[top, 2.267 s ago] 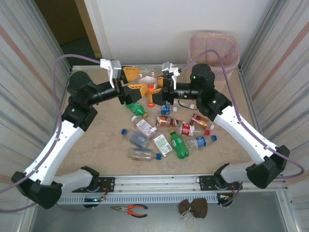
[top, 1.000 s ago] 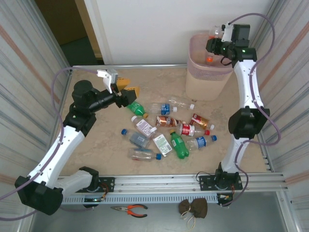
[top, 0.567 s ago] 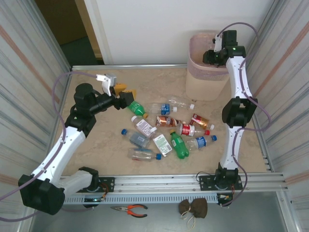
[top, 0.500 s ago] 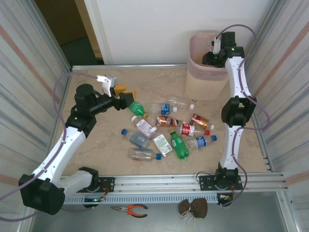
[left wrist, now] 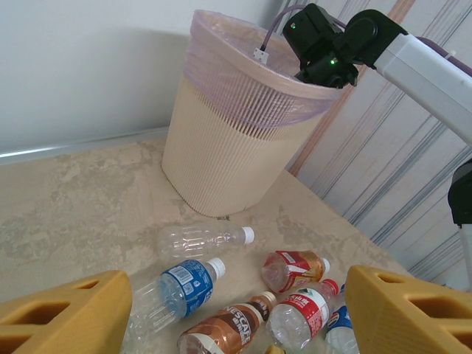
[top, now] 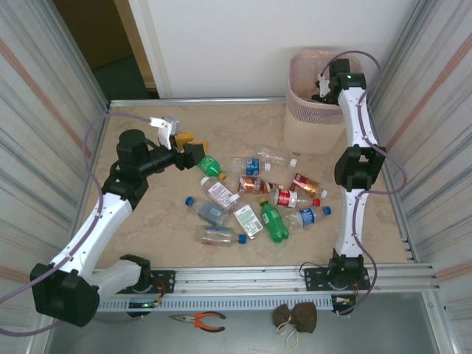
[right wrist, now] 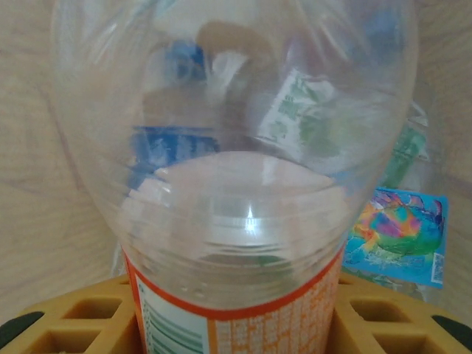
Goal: Put the plastic bottles in the bin
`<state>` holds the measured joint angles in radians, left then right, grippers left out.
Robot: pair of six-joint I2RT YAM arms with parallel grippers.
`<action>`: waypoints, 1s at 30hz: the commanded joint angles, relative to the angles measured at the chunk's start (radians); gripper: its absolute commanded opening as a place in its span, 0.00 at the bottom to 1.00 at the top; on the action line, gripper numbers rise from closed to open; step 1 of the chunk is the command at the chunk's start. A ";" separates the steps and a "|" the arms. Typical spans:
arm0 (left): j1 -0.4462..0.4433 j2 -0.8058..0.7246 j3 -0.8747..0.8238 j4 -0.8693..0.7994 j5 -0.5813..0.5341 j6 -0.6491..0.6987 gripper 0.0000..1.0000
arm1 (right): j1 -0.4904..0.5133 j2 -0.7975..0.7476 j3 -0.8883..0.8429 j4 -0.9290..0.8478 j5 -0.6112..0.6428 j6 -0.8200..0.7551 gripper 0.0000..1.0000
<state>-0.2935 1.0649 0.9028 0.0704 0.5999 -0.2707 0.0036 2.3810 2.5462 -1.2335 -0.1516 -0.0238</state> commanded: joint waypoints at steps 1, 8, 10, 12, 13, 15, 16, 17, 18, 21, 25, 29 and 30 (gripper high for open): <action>0.008 -0.004 -0.005 -0.013 -0.009 -0.015 0.76 | 0.012 -0.024 -0.003 -0.099 0.017 -0.021 0.50; 0.009 -0.008 -0.005 -0.025 -0.013 -0.021 0.76 | 0.017 -0.061 -0.020 -0.131 0.022 -0.015 0.53; 0.009 -0.008 -0.005 -0.032 -0.019 -0.022 0.76 | 0.019 -0.070 -0.024 -0.133 0.029 -0.012 0.58; 0.008 -0.006 -0.004 -0.038 -0.027 -0.025 0.76 | 0.019 -0.081 -0.026 -0.132 0.032 -0.010 0.63; 0.008 -0.003 -0.003 -0.045 -0.031 -0.027 0.76 | 0.019 -0.084 -0.026 -0.131 0.035 -0.009 0.66; 0.009 0.004 0.002 -0.060 -0.036 -0.031 0.75 | 0.020 -0.097 -0.026 -0.127 0.043 -0.006 0.69; 0.009 0.008 0.004 -0.068 -0.043 -0.035 0.75 | 0.021 -0.103 -0.026 -0.124 0.045 -0.005 0.70; 0.009 0.010 0.005 -0.073 -0.048 -0.039 0.75 | 0.021 -0.109 -0.026 -0.122 0.047 -0.003 0.72; 0.008 0.016 0.005 -0.079 -0.051 -0.044 0.75 | 0.022 -0.116 -0.026 -0.120 0.051 -0.002 0.73; 0.008 0.024 0.008 -0.106 -0.069 -0.059 0.74 | 0.021 -0.139 -0.026 -0.113 0.062 0.003 0.76; 0.008 0.031 -0.001 -0.136 -0.106 -0.093 0.73 | 0.024 -0.175 -0.025 -0.104 0.078 0.010 0.79; 0.008 0.038 -0.018 -0.153 -0.130 -0.141 0.73 | 0.028 -0.218 -0.024 -0.089 0.098 0.017 0.79; 0.008 0.040 -0.024 -0.161 -0.135 -0.158 0.73 | 0.030 -0.230 -0.024 -0.084 0.103 0.020 0.79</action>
<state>-0.2935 1.1015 0.8986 -0.0608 0.4953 -0.3752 0.0223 2.2246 2.5206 -1.3148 -0.0750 -0.0299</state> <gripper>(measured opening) 0.730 0.790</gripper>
